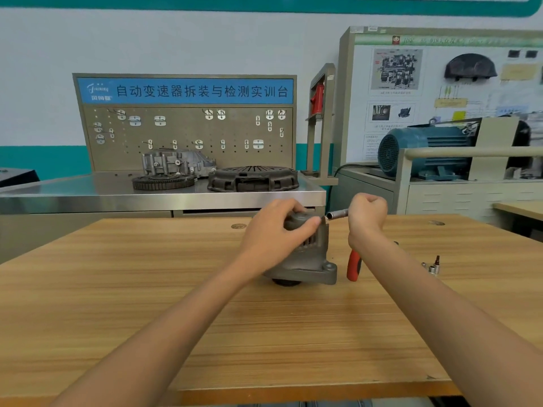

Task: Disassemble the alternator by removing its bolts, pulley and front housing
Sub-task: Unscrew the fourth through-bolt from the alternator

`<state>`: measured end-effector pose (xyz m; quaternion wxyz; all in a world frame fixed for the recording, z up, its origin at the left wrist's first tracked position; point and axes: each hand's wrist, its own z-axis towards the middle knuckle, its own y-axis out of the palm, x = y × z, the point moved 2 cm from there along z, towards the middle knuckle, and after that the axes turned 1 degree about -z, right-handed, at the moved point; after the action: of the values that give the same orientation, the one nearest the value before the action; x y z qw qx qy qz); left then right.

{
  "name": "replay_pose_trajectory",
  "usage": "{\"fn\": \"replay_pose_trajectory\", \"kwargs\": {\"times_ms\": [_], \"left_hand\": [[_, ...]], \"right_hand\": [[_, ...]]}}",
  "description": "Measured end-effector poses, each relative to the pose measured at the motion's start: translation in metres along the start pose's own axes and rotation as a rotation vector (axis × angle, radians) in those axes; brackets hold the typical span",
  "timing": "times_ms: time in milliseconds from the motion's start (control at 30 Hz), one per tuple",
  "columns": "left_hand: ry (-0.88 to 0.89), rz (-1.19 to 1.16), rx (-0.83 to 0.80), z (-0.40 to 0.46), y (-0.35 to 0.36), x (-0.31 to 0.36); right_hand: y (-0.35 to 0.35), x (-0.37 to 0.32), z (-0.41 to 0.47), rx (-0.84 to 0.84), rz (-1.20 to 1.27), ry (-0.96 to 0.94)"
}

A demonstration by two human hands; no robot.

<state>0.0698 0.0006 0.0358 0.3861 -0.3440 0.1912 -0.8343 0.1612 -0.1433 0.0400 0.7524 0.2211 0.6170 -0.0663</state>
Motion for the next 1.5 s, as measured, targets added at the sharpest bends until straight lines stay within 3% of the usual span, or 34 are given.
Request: {"fn": "replay_pose_trajectory", "kwargs": {"times_ms": [100, 267, 500, 667, 1000, 1233, 1500], "left_hand": [[0.011, -0.163, -0.091, -0.006, -0.019, -0.012], [-0.040, -0.268, -0.106, -0.014, -0.041, -0.040], [-0.121, -0.366, 0.020, -0.009, -0.041, -0.057], [-0.135, -0.299, 0.150, -0.007, -0.031, -0.071], [-0.250, -0.377, 0.159, -0.004, -0.040, -0.095], [-0.347, -0.599, 0.118, 0.007, -0.034, -0.086], [-0.393, -0.622, 0.245, 0.008, -0.029, -0.077]], "right_hand": [[0.002, -0.002, -0.002, -0.004, -0.036, -0.071], [0.008, -0.010, -0.011, -0.002, -0.127, -0.303], [0.018, -0.024, -0.036, -0.128, -0.231, -0.592], [0.030, -0.035, -0.058, -0.235, -0.298, -0.791], [0.046, -0.033, -0.085, -0.259, -0.417, -1.100], [0.060, -0.041, -0.082, -0.220, -0.398, -1.104], [0.061, -0.039, -0.082, -0.188, -0.459, -1.074]]}}
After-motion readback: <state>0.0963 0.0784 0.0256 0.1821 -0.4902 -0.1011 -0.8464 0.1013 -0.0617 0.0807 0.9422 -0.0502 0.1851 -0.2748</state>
